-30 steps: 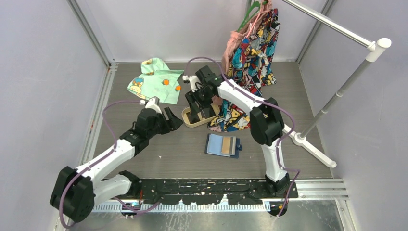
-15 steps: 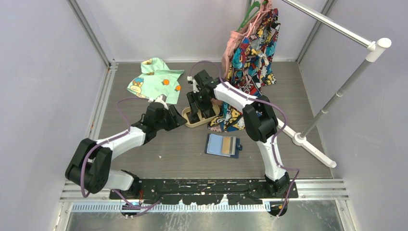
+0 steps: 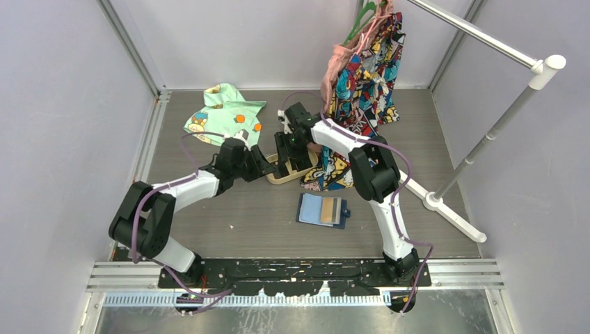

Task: Put the credit cards into the card holder
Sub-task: Pick up the credit card from the storage box.

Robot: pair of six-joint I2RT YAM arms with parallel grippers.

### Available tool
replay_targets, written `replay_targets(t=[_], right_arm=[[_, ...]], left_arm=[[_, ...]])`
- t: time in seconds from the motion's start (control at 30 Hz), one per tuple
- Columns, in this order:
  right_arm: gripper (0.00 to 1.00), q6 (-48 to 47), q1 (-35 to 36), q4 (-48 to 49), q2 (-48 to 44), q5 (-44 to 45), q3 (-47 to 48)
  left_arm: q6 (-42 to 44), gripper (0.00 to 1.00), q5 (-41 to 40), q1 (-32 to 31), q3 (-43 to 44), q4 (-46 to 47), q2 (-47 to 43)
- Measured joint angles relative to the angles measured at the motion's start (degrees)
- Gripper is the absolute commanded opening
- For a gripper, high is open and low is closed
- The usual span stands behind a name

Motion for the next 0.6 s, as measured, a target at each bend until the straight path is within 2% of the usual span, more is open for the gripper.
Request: replay_targets(t=[0.33,0.6], right_arm=[[0.46,5.3,-0.3,4.6,0.6,-8.9,-1.9],[0.39,9.3,-3.5,9.2,0.9,-17.4,-5.4]], left_arm=[[1.7,0.33,0.1,0.5,4.2,-4.0,5.8],[2.6,0.31,0.4,0.5,4.4,-5.8,6.1]])
